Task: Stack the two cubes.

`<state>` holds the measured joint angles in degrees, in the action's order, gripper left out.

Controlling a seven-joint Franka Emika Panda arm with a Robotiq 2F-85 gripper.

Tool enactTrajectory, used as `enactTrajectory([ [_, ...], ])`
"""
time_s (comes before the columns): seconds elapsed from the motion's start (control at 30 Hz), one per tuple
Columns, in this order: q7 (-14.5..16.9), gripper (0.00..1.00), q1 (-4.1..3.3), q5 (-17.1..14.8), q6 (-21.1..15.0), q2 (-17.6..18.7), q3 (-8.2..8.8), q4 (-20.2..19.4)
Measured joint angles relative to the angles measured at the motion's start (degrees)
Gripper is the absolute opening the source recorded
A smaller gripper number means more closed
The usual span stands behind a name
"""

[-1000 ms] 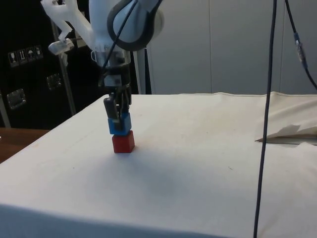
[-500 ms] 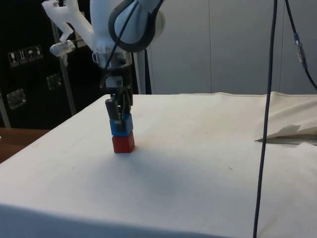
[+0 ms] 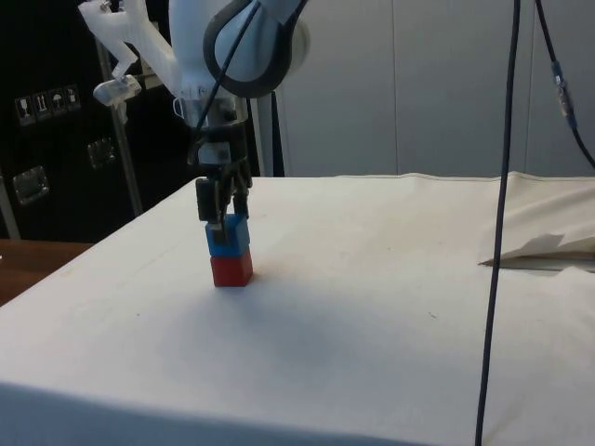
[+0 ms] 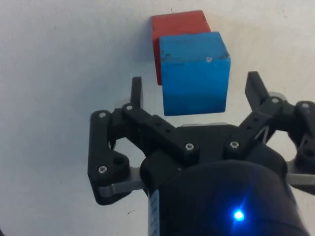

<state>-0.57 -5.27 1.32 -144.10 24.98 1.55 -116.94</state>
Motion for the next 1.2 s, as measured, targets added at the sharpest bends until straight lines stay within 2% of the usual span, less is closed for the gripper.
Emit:
enactTrajectory([
  [0.4,0.0,1.00,0.00,0.0,0.1,-0.3,0.00,0.1],
  [0.63,0.0,1.00,0.00,0.0,3.1,-3.4,0.00,0.3],
  [1.2,0.0,1.00,0.00,0.0,6.2,-7.4,0.00,0.6],
])
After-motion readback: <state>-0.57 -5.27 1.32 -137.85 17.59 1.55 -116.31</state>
